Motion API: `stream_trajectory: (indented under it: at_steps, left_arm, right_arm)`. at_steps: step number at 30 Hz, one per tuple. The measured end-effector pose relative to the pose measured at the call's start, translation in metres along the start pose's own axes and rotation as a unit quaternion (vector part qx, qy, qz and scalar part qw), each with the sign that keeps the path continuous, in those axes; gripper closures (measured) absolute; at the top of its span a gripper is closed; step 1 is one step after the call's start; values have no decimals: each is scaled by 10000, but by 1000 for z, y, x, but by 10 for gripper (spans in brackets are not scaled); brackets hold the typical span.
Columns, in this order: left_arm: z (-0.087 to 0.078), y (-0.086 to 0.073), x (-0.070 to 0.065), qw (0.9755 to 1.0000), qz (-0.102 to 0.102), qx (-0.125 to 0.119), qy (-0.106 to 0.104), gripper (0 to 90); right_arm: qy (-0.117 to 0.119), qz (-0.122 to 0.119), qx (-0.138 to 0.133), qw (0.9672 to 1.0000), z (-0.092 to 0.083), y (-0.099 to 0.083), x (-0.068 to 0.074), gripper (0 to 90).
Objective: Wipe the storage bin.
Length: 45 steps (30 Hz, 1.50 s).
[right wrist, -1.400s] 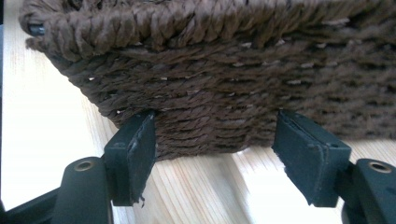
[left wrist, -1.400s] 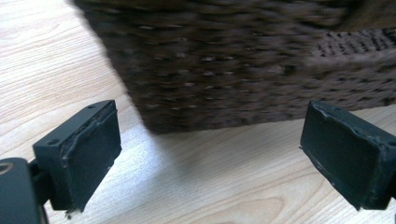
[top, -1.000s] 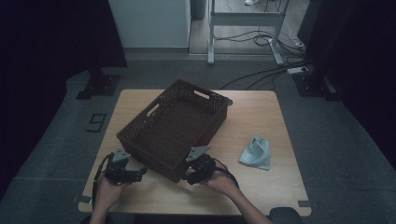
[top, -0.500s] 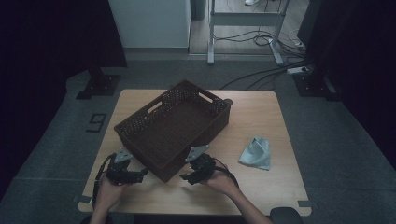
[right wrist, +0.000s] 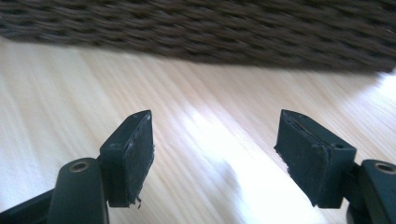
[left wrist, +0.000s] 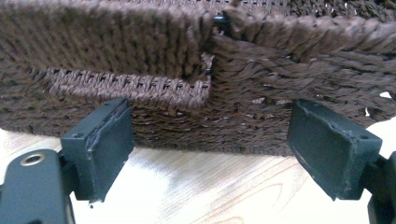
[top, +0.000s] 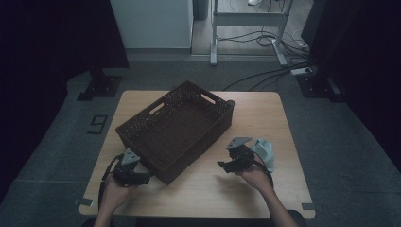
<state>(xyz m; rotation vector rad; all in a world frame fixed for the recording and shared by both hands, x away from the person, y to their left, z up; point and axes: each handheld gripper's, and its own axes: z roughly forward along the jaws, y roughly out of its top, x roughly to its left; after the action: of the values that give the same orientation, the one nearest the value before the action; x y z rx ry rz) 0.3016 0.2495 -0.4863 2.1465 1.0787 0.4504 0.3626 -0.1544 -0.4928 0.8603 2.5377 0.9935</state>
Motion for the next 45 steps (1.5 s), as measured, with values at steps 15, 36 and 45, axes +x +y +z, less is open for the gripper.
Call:
stream_trajectory:
  at_steps: [15, 36, 45]
  left_arm:
    - [-40, 22, 4, 9994, -55, -339, 68, 111]
    - [3, 56, -23, 9996, 226, 151, 8, 9]
    - [-11, 43, -30, 9997, 128, 71, -198, 4]
  right_arm:
    - [-359, 456, 6, 9983, -26, -24, -33, 270]
    - [-916, 990, -100, 9908, -55, -51, -68, 252]
    - [-999, 1041, 107, 9895, -47, -60, -75, 253]
